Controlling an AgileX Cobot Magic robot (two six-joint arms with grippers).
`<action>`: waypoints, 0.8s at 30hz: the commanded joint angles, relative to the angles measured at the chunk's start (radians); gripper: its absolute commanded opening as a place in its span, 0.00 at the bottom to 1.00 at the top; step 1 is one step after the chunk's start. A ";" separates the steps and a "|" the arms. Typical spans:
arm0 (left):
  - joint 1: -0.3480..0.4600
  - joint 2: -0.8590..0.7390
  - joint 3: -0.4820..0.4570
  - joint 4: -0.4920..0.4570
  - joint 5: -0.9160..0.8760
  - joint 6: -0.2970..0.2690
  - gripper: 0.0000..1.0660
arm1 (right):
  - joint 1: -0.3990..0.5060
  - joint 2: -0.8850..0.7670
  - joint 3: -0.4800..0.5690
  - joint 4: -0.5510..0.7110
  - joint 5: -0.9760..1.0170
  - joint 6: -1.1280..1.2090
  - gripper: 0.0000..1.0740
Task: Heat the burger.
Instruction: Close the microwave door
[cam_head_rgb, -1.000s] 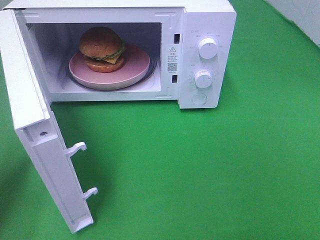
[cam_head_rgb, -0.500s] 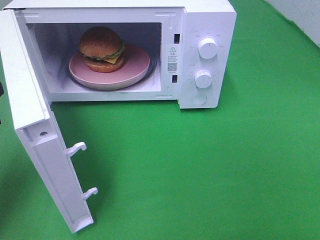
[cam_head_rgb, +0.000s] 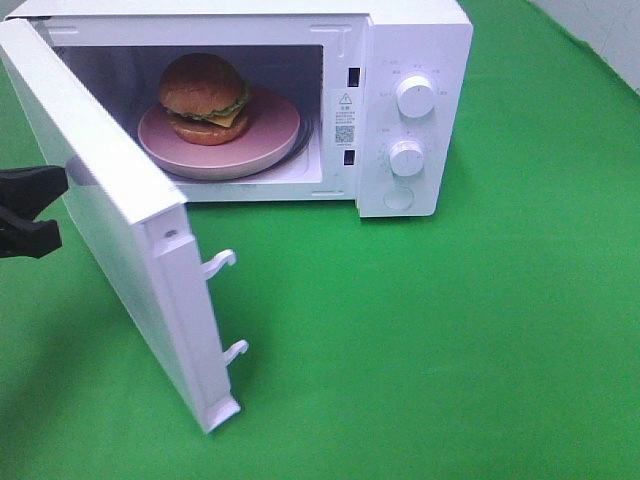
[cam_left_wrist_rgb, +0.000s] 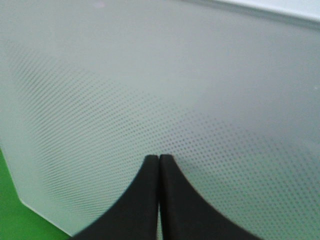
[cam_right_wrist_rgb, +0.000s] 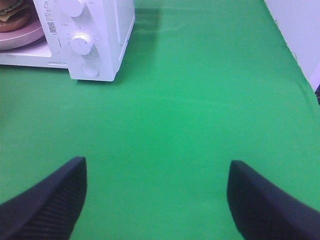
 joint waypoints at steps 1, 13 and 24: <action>-0.055 0.019 -0.028 -0.068 -0.014 0.037 0.00 | -0.007 -0.027 0.003 -0.004 -0.011 0.000 0.70; -0.183 0.120 -0.151 -0.147 -0.007 0.045 0.00 | -0.007 -0.027 0.003 -0.004 -0.011 0.000 0.70; -0.305 0.211 -0.256 -0.305 0.017 0.100 0.00 | -0.007 -0.027 0.003 -0.004 -0.011 0.000 0.70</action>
